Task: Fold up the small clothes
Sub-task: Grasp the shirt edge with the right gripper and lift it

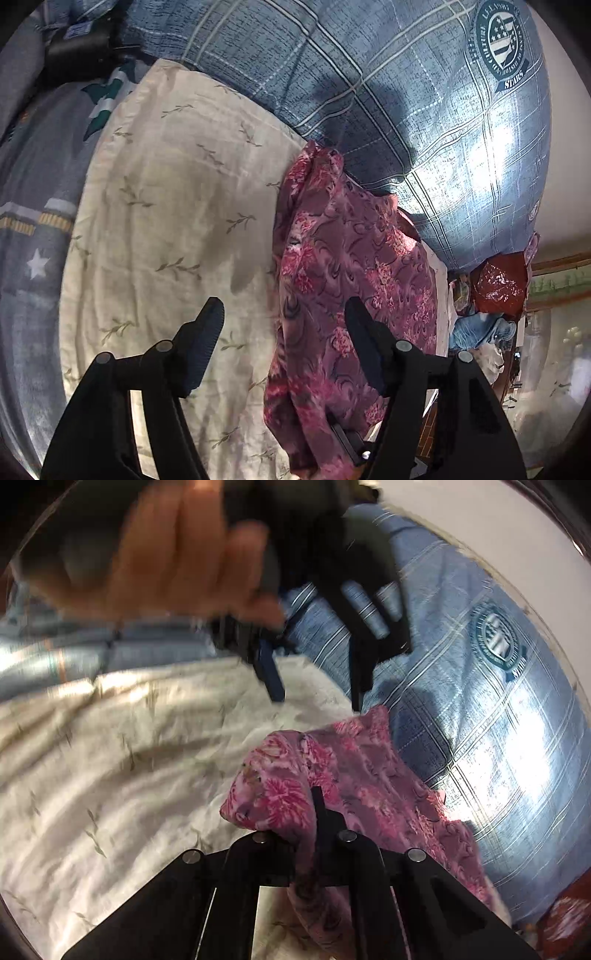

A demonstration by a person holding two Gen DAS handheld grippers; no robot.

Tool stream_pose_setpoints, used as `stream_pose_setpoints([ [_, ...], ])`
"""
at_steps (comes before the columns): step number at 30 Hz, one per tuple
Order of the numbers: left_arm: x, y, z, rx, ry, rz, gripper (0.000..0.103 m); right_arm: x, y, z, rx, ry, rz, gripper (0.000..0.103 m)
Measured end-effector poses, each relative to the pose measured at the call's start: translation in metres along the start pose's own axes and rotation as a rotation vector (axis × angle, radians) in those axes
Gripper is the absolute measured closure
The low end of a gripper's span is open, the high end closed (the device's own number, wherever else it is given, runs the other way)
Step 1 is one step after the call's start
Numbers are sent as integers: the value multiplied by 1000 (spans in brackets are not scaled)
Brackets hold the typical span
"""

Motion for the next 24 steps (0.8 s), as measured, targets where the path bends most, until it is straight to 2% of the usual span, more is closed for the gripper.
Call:
stream_pose_setpoints([
  [3, -23, -12, -12, -18, 47, -8, 32, 14, -15, 1, -59, -49, -16, 97],
  [6, -42, -28, -21, -33, 70, 1, 33, 20, -17, 2, -85, -59, -40, 97],
  [7, -47, -36, -23, -48, 66, -10, 36, 21, -19, 4, -92, -59, -52, 97],
  [8, -49, -41, -24, -62, 61, -15, 56, 20, -19, 5, -95, -59, -59, 97],
  [9, -52, -48, -23, -86, 61, -27, 71, 21, -20, 6, -101, -64, -68, 97],
  [10, -54, -54, -23, -111, 54, -60, 93, 19, -23, 5, -105, -69, -74, 97],
  [13, -47, -66, -21, -145, 8, -102, 93, 22, -34, 8, -148, -77, -100, 97],
  [17, -30, -89, -16, -156, -53, -92, 94, 33, -53, 12, -219, -93, -128, 97],
  [24, -26, -140, -8, -185, -85, -82, 94, 60, -98, 45, -379, -89, -134, 97],
])
Point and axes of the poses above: each gripper's, at about its wrist camera, not at the fingertips, and x roughly against the way its jaws point, y to its left, z to its underside, the point moved 8 cm from there along -x, roughly the way its jaws point, and after that the axes turned 5 degrees about y, right-handed, at the moved point
